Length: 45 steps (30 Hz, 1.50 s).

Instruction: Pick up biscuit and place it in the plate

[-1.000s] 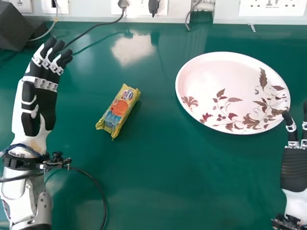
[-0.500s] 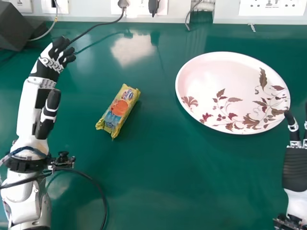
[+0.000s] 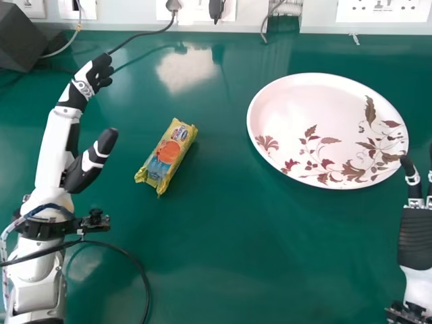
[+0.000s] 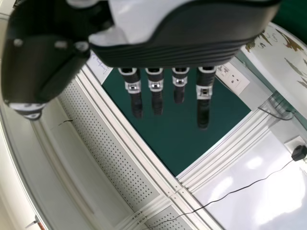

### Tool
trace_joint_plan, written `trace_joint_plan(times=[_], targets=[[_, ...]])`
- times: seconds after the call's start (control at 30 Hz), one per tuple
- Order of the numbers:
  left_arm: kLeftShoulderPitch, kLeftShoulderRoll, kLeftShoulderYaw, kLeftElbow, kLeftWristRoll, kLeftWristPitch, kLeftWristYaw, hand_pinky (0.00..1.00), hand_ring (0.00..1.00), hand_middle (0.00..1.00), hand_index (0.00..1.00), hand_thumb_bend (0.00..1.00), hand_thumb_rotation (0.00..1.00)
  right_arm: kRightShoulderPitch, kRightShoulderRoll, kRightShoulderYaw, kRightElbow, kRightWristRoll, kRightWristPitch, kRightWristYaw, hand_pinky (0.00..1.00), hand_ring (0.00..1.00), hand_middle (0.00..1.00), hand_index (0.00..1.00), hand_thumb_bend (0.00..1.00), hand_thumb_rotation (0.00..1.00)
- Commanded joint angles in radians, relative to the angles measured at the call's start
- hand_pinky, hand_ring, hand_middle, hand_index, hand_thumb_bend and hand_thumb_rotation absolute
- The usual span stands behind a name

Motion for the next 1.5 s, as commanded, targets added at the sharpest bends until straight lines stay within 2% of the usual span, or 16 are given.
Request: trace_joint_plan(times=[0.0,0.1,0.2,0.4,0.63,0.83,1.03,1.17,1.27,1.47], targets=[[0.006,0.018,-0.010,-0.012,0.025,0.009,0.029,0.91,0.93,0.97,0.96,1.00,0.63,-0.003,0.035,-0.004,-0.014,0.002,-0.005,-0.004,0.73,0.93,0.96,0.90,0.96,0.51],[0.000,0.028,-0.018,-0.009,0.049,0.007,0.057,0.92,0.93,0.97,0.97,1.00,0.62,-0.001,0.036,-0.002,-0.016,-0.002,-0.006,-0.006,0.74,0.93,0.97,0.90,0.97,0.50],[0.013,0.030,-0.027,-0.049,0.074,0.047,0.073,0.92,0.92,0.96,0.97,1.00,0.62,-0.002,0.037,-0.001,-0.016,-0.004,-0.007,-0.009,0.76,0.93,0.98,0.91,0.98,0.49],[0.039,0.031,-0.027,-0.139,0.185,0.145,0.124,0.92,0.94,0.98,0.96,1.00,0.61,-0.003,0.038,-0.001,-0.012,-0.008,-0.011,-0.008,0.94,1.00,1.00,0.92,1.00,0.53],[0.061,0.051,-0.055,-0.231,0.247,0.276,0.118,0.93,0.94,0.98,0.96,1.00,0.61,0.001,0.043,0.008,-0.025,-0.006,-0.008,-0.020,0.97,1.00,1.00,0.92,1.00,0.51],[0.077,0.081,-0.086,-0.283,0.298,0.353,0.117,0.94,0.93,0.97,0.97,1.00,0.62,0.000,0.047,0.011,-0.020,-0.019,-0.022,-0.020,0.99,1.00,1.00,0.94,1.00,0.51],[0.099,0.080,-0.111,-0.347,0.332,0.445,0.115,0.95,0.93,0.98,0.97,1.00,0.62,0.003,0.051,0.017,-0.024,-0.016,-0.024,-0.027,0.97,1.00,1.00,0.94,1.00,0.47],[0.110,0.087,-0.131,-0.387,0.355,0.511,0.099,0.93,0.93,0.98,0.97,1.00,0.62,0.003,0.049,0.020,-0.027,-0.020,-0.025,-0.033,0.96,1.00,1.00,0.95,1.00,0.49],[0.119,0.079,-0.148,-0.424,0.368,0.579,0.079,0.93,0.92,0.97,0.98,1.00,0.61,0.000,0.047,0.021,-0.023,-0.021,-0.030,-0.029,0.98,1.00,1.00,0.95,1.00,0.49],[0.135,0.062,-0.191,-0.567,0.424,0.788,-0.011,0.89,0.91,0.96,0.96,1.00,0.63,-0.001,0.053,0.027,-0.025,-0.043,-0.041,-0.053,0.99,1.00,1.00,0.96,1.00,0.48]])
